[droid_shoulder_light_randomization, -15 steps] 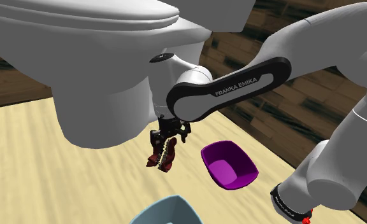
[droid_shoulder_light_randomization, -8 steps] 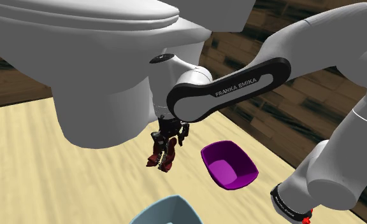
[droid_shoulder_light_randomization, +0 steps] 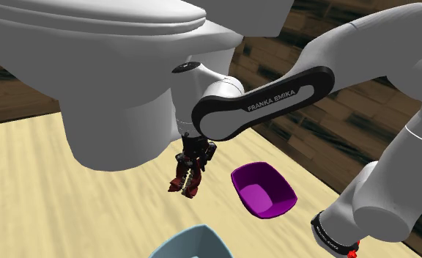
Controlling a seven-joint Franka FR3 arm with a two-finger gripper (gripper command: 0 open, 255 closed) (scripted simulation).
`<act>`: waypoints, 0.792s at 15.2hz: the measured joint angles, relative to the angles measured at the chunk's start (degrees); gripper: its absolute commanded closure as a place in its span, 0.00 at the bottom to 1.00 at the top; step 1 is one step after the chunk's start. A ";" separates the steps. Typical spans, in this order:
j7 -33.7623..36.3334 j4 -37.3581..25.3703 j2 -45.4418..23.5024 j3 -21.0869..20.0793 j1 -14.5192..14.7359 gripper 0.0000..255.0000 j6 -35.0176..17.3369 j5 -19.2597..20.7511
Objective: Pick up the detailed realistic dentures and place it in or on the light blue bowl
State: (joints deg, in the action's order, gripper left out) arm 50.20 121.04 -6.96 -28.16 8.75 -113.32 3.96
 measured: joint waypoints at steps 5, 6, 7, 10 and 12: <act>-0.49 -1.08 1.30 -0.11 -0.10 1.00 2.22 -0.73; -0.66 -1.52 1.68 -0.12 -0.14 1.00 2.98 -0.91; -0.83 -1.75 2.10 -0.12 -0.19 1.00 3.57 -1.13; -1.09 -3.09 2.90 -0.17 -0.22 1.00 5.61 -1.56; -1.36 -4.05 3.65 -0.19 -0.27 1.00 7.22 -1.93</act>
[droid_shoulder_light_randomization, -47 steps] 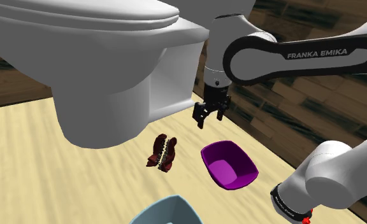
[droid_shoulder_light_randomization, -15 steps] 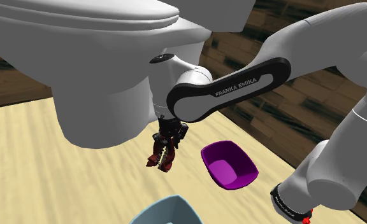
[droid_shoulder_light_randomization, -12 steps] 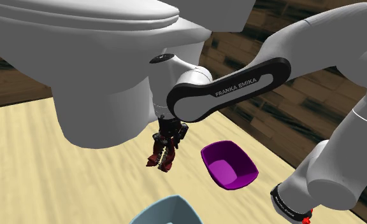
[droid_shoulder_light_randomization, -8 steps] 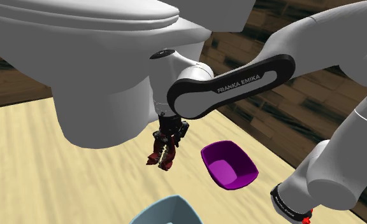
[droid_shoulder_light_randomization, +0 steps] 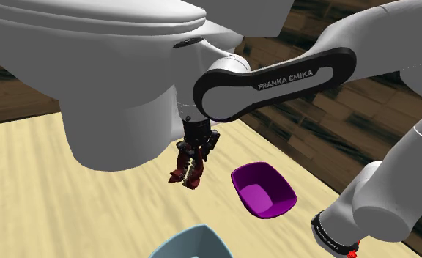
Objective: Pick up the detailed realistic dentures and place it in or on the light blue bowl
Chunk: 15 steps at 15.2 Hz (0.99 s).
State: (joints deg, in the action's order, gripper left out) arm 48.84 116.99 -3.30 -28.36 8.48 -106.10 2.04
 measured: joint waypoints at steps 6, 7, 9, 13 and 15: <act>-0.73 -2.83 1.67 0.08 -0.19 1.00 4.29 -0.77; -0.80 -3.42 1.90 0.08 -0.20 1.00 5.09 -0.89; -1.09 -4.20 2.59 0.14 -0.28 1.00 6.47 -1.17; -1.42 -6.41 3.46 0.22 -0.36 1.00 9.43 -1.54; -1.51 -7.90 3.45 0.25 -0.40 1.00 10.92 -1.52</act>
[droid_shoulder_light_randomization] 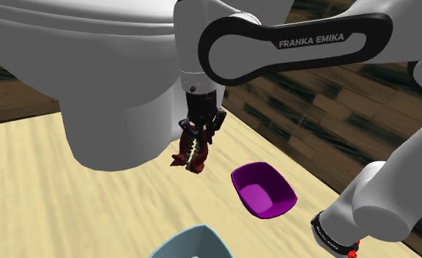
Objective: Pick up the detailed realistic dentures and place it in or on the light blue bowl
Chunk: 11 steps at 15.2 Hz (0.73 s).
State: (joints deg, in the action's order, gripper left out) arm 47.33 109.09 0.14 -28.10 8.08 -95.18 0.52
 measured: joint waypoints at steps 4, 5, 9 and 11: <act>-0.22 -2.63 0.43 0.07 -0.06 1.00 3.00 -0.17; 0.32 -2.65 0.92 -0.24 0.24 1.00 3.47 -0.55; 3.06 -0.69 4.55 -1.94 1.98 1.00 4.64 -3.11; 4.91 0.45 6.26 -3.04 3.09 1.00 4.94 -4.55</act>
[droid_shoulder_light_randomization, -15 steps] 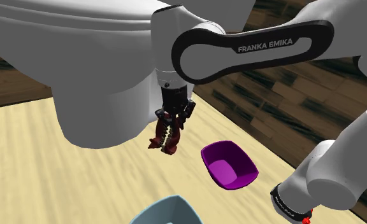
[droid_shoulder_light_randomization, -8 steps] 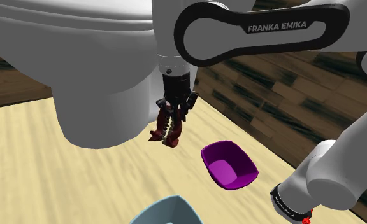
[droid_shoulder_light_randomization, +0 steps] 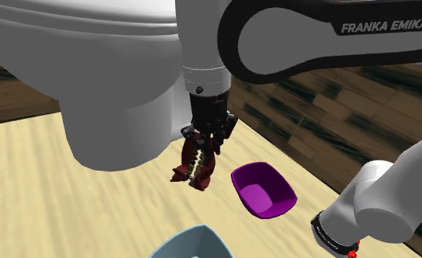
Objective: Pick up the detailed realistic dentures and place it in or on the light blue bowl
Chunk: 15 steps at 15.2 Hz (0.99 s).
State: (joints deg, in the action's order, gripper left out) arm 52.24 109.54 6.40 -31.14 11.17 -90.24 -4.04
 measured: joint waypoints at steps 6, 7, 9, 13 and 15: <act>6.04 0.95 3.89 -3.51 3.35 1.00 1.95 -4.03; 6.97 1.37 4.80 -4.04 3.92 1.00 2.20 -4.84; 9.71 0.72 4.91 -5.71 5.10 1.00 2.63 -5.82; 14.53 -0.06 6.31 -8.46 7.31 1.00 3.89 -8.20; 17.43 -1.23 6.03 -10.22 8.35 1.00 4.38 -8.98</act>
State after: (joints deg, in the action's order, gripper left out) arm 69.67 108.31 12.43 -41.36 19.53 -85.86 -13.02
